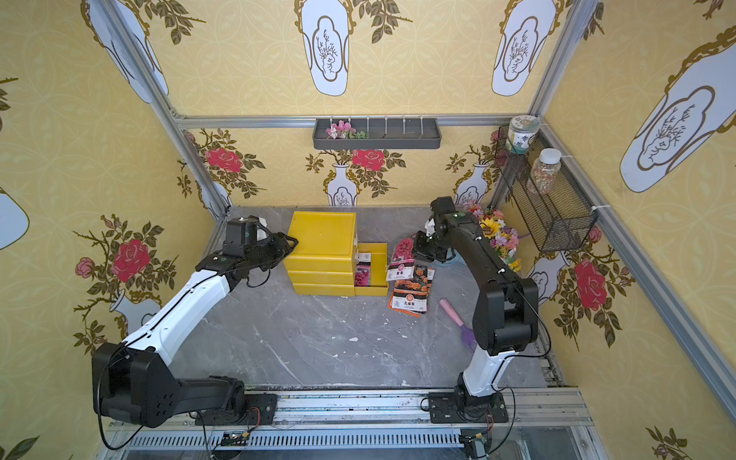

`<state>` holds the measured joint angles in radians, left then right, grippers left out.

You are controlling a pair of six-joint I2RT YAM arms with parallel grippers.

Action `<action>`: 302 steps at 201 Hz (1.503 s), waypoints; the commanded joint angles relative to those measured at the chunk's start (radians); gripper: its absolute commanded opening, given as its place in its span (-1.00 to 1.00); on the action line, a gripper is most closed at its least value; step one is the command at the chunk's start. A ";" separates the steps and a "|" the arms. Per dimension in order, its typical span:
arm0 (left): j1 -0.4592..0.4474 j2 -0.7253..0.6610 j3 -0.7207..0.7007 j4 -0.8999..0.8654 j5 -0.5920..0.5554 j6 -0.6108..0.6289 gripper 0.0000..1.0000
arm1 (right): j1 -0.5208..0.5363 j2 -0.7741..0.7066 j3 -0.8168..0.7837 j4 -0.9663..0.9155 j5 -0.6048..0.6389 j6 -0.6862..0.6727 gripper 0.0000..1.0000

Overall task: Take the seed bags out of the drawer
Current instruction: Place the seed packet at the center of the board, then pick up the seed packet from the drawer.

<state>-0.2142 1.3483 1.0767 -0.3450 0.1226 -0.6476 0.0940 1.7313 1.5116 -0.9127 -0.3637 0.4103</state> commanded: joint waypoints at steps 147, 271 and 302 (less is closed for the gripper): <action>-0.001 0.001 -0.011 -0.138 -0.014 0.023 0.11 | -0.031 -0.017 -0.157 -0.009 0.167 -0.045 -0.03; -0.001 -0.009 -0.028 -0.128 -0.013 0.014 0.11 | 0.345 0.375 0.305 0.028 0.079 0.150 -0.31; 0.000 -0.014 -0.034 -0.129 -0.015 0.012 0.11 | 0.348 0.439 0.326 0.051 0.069 0.175 -0.31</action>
<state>-0.2142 1.3300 1.0615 -0.3431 0.1196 -0.6476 0.4397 2.1399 1.8244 -0.8822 -0.2825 0.5495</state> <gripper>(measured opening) 0.556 0.343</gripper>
